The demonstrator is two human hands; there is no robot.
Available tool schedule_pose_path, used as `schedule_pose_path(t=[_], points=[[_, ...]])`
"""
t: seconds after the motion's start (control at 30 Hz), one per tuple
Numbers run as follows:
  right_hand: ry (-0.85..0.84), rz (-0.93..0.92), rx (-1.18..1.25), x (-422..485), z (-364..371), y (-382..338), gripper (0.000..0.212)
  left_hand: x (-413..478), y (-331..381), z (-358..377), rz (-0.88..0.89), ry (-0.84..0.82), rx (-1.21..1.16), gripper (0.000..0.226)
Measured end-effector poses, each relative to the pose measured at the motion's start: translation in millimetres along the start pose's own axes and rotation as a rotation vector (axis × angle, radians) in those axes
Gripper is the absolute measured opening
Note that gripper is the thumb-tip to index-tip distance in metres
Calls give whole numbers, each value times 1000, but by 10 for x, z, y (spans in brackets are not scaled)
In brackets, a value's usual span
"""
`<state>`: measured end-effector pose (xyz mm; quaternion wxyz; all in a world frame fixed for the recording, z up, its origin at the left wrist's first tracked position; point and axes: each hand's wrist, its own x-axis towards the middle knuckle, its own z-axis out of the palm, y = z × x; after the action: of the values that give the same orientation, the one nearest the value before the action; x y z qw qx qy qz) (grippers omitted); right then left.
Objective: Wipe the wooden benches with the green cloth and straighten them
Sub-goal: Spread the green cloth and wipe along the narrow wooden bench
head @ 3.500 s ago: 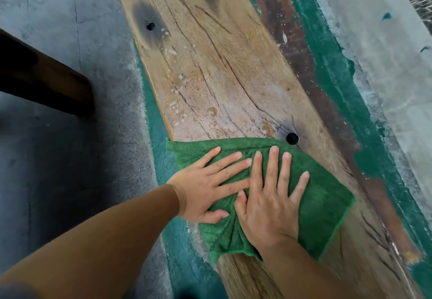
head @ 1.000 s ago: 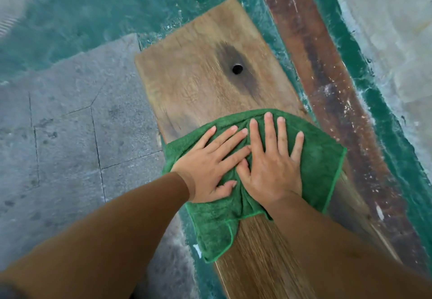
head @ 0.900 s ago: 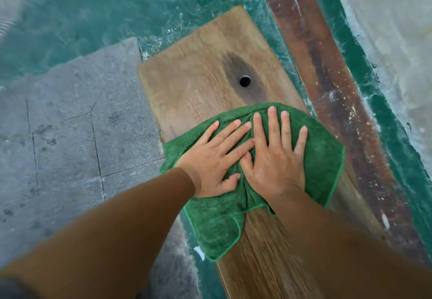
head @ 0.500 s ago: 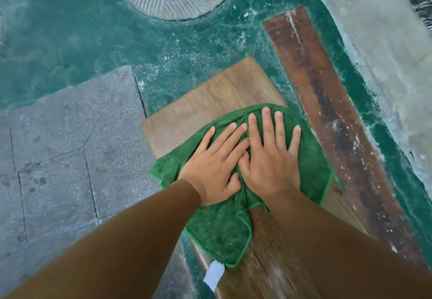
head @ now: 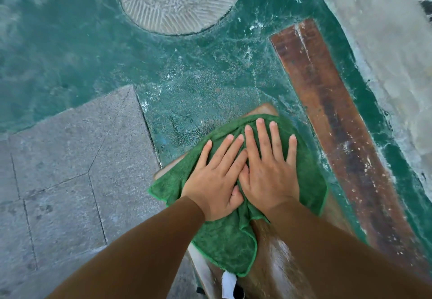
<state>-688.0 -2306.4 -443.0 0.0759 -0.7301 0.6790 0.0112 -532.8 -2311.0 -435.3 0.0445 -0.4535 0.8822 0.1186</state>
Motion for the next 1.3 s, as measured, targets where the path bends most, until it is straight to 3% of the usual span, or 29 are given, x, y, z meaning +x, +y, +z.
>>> schedule_pose_path(t=[0.33,0.5,0.63,0.77,0.93,1.13,1.2,1.3], points=[[-148,9,-51,-4,-188,-37,72,-17,16,-132,-6,-113,-69,76],[-156,-14,71,115,-438,24,66,-88,-30,-271,-47,-90,-230,68],[-76,-46,90,313,-555,232,71,-167,-95,-300,-235,5,-273,72],[-158,-87,54,661,-467,212,82,-293,-360,-146,-475,-82,-290,79],[-123,-138,-72,640,-210,-249,67,-585,-691,-18,-525,-75,-279,74],[-32,-205,48,244,23,-1239,39,-1060,-1051,40,-724,-57,-551,33],[-64,-214,68,101,60,-1697,31,-1319,-1200,4,-809,-61,-616,25],[-257,-240,185,-116,48,-2541,23,-1859,-1539,-118,-991,-56,-672,20]])
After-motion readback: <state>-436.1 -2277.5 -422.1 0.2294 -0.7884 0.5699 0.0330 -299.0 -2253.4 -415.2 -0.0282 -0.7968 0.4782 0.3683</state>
